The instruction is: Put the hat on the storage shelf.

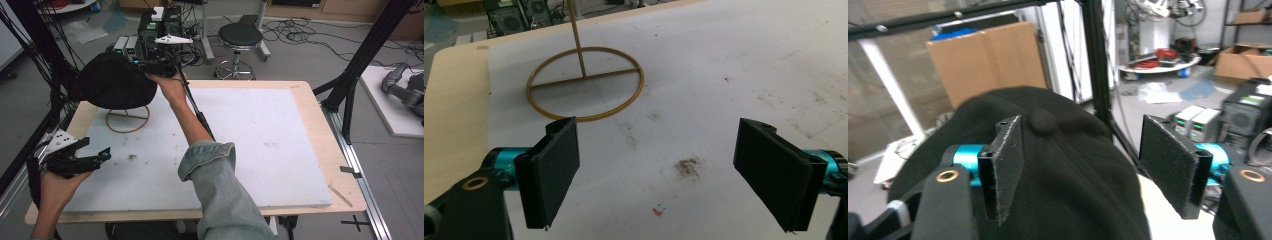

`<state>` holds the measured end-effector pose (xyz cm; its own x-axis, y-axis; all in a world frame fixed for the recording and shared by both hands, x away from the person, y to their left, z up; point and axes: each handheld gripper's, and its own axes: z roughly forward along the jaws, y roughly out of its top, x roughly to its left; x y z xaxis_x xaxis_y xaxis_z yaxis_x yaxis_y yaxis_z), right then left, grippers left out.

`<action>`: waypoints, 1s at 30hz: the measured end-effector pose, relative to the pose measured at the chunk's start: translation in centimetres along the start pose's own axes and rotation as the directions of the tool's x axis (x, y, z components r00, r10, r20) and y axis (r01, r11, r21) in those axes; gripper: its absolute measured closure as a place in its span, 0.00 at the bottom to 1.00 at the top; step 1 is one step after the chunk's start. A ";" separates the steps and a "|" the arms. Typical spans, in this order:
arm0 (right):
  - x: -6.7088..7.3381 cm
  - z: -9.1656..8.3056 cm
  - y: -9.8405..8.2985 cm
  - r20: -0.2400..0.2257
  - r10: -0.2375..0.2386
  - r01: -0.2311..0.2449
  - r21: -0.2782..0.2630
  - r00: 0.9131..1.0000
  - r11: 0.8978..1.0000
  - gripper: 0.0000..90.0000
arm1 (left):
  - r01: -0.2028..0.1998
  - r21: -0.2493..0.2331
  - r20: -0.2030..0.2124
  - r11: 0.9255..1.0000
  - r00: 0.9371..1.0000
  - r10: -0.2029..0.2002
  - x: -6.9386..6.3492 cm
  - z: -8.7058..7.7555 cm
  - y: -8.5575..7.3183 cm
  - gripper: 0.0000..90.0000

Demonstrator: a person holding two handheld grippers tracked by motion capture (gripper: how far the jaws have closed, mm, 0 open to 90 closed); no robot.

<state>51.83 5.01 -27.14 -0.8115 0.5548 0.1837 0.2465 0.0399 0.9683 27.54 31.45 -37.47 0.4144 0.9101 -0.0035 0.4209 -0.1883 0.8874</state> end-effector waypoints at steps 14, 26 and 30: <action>-4.8 -7.5 -1.7 0.124 0.013 -0.013 -0.001 0.992 1.000 0.32 | -0.011 0.007 0.018 1.000 1.000 0.011 -0.4 1.7 0.5 0.21; -7.9 -14.8 -3.1 0.230 0.024 -0.027 0.010 0.973 1.000 0.24 | -0.023 0.024 0.030 0.999 0.999 0.022 -0.7 3.2 0.9 0.21; -8.6 -17.5 -3.9 0.250 0.011 -0.015 0.015 0.968 1.000 0.24 | -0.027 0.028 0.037 0.999 0.999 0.026 -0.9 3.6 1.0 0.21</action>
<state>48.61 -14.49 -29.52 -0.6508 0.7451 0.1458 0.2661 0.0440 0.9629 30.50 29.13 -38.28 0.4551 0.8905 0.0022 0.4320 -0.2230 0.8739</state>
